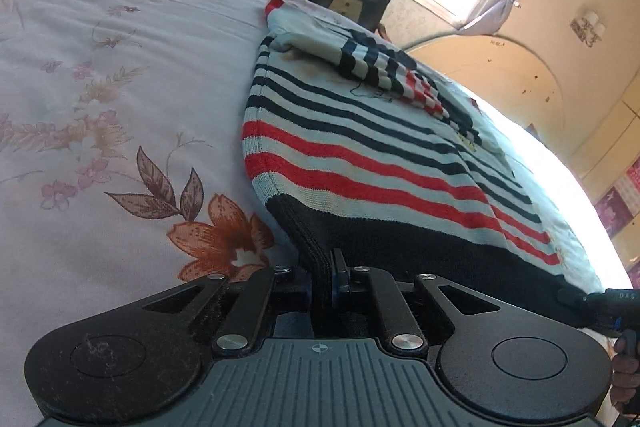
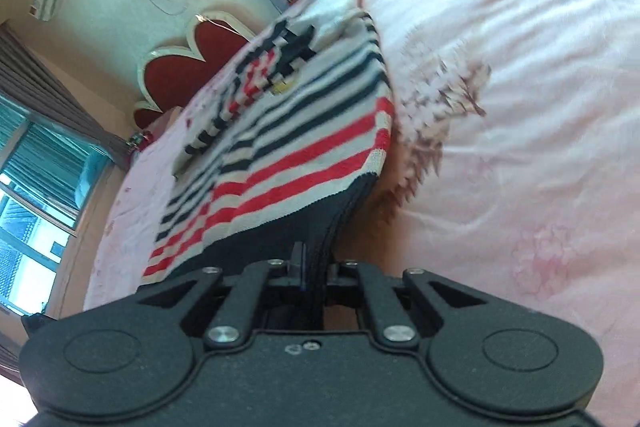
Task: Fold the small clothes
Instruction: 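Grasp the black hem with both grippers and lift it, then carry the black hem with both grippers over onto the collar end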
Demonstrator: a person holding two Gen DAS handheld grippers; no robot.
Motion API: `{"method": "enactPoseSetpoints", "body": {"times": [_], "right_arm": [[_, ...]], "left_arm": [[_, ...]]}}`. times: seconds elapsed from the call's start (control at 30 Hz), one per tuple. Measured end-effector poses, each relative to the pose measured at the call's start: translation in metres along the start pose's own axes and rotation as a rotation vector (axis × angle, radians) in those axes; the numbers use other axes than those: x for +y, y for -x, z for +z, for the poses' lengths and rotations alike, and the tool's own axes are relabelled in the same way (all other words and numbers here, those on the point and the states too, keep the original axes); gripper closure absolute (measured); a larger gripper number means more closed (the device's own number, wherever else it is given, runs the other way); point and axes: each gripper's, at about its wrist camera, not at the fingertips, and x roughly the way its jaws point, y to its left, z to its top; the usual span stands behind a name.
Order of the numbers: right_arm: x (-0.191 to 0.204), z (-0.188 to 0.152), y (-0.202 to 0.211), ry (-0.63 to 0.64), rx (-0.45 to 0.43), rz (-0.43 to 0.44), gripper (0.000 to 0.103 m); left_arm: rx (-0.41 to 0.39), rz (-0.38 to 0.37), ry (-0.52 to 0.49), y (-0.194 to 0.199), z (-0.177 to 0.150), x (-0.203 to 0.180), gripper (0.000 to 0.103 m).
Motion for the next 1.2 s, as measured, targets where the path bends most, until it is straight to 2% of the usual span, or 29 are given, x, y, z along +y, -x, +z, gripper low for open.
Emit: {"method": "enactPoseSetpoints", "body": {"times": [0.1, 0.33, 0.5, 0.6, 0.7, 0.9, 1.1, 1.2], "right_arm": [[-0.007, -0.005, -0.003, -0.056, -0.001, 0.017, 0.097], [-0.01, -0.005, -0.007, -0.064, 0.005, 0.026, 0.097], [-0.002, 0.002, 0.005, -0.031, -0.026, 0.049, 0.097], [0.022, 0.008, 0.009, 0.135, -0.021, -0.002, 0.097], [0.033, 0.019, 0.01, 0.171, -0.023, 0.012, 0.096], [0.066, 0.065, 0.024, 0.25, -0.093, 0.02, 0.097], [0.093, 0.127, 0.028, 0.257, -0.169, 0.057, 0.097], [0.101, 0.163, 0.021, 0.222, -0.2, 0.078, 0.097]], "left_arm": [[-0.01, 0.017, -0.006, 0.001, -0.002, -0.004, 0.095], [-0.019, 0.01, 0.032, 0.001, -0.003, -0.003, 0.095], [-0.087, -0.083, 0.2, 0.015, -0.004, 0.01, 0.095], [-0.101, -0.14, 0.328, 0.011, -0.005, 0.021, 0.095], [-0.146, -0.199, 0.418, 0.013, 0.0, 0.023, 0.095], [-0.241, -0.278, 0.414, 0.024, 0.048, 0.006, 0.095], [-0.285, -0.323, 0.354, 0.011, 0.123, -0.016, 0.095], [-0.279, -0.318, 0.335, -0.006, 0.168, -0.02, 0.095]]}}
